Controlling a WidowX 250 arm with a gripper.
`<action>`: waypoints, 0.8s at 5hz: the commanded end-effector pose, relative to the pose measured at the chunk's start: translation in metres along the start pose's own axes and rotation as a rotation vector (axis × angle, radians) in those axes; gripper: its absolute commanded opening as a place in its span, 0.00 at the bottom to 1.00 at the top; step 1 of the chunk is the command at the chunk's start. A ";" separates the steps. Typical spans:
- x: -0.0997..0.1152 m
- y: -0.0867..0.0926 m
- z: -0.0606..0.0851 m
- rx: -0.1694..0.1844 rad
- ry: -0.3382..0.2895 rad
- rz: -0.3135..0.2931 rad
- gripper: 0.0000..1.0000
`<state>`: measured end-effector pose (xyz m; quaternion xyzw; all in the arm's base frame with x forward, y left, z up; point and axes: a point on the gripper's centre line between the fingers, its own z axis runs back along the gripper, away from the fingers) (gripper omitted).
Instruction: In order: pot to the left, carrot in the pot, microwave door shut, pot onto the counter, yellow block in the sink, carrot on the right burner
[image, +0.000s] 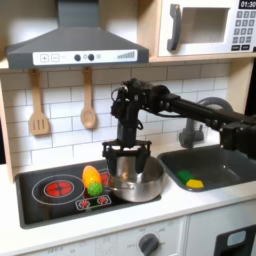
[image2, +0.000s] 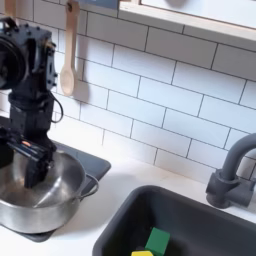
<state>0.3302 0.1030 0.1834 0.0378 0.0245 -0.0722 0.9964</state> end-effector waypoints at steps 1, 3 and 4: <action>0.008 0.008 -0.002 0.009 -0.001 0.005 1.00; 0.011 0.015 0.003 -0.013 -0.018 -0.007 1.00; 0.011 0.015 0.003 -0.012 -0.019 -0.009 1.00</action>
